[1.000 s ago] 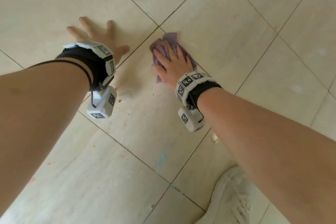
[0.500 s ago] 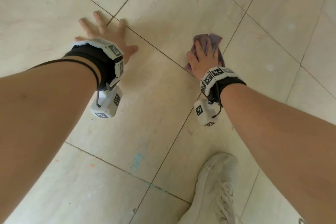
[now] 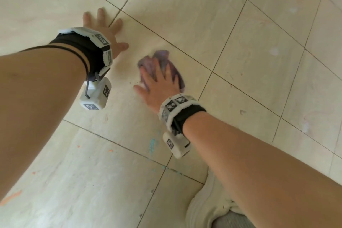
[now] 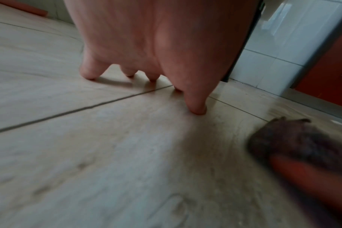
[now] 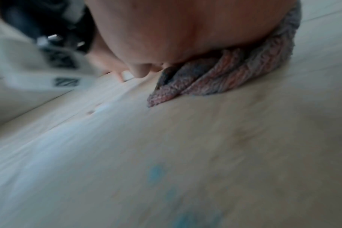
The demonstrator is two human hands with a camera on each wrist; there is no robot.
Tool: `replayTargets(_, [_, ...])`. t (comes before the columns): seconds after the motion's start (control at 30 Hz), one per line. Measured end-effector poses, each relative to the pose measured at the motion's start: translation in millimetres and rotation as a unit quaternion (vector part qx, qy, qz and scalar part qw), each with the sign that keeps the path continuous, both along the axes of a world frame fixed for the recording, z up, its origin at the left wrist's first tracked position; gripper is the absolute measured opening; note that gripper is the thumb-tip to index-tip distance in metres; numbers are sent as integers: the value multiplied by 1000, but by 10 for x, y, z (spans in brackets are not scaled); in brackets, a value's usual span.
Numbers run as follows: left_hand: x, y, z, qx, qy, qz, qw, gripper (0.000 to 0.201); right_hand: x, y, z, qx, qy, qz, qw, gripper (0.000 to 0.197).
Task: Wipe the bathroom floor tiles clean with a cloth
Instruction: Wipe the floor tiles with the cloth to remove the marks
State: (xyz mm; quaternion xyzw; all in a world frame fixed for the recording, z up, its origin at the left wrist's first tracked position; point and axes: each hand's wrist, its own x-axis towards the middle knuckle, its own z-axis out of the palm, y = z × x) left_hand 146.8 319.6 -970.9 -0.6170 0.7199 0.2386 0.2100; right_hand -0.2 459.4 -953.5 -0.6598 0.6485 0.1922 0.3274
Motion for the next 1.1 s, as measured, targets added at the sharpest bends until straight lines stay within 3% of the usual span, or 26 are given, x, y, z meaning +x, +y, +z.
replayTargets(0.1, [176, 51, -25, 1, -2, 13, 1000, 78, 341, 278, 18, 4, -14, 115, 993, 65])
replayTargets(0.2, [416, 95, 20, 4, -1, 39, 999, 78, 151, 249, 2, -1, -9, 139, 990, 61])
replayTargets(0.33, [607, 223, 72, 12, 10, 85, 996, 77, -365, -242, -14, -18, 68, 40, 997, 61])
replayTargets(0.47, [611, 275, 85, 15, 24, 100, 995, 76, -127, -708, -67, -16, 71, -57, 996, 63])
replayTargets(0.6, [628, 238, 64, 16, 11, 93, 995, 78, 354, -390, -42, -7, 21, 77, 997, 65])
replayTargets(0.7, [593, 222, 73, 21, 15, 101, 995, 79, 138, 70, 42, -7, 28, 137, 990, 65])
replayTargets(0.77, [558, 217, 110, 27, 14, 109, 994, 79, -270, 106, 25, -17, 57, 94, 994, 64])
replayTargets(0.87, [503, 227, 114, 27, 4, 114, 993, 79, -740, -277, -2, -30, 136, -24, 990, 66])
replayTargets(0.97, [458, 225, 104, 8, 4, 106, 994, 78, -636, -858, -57, -10, 119, -142, 983, 74])
replayTargets(1.1, [422, 180, 86, 15, 2, 108, 994, 82, -50, -997, -111, 11, 64, 10, 998, 95])
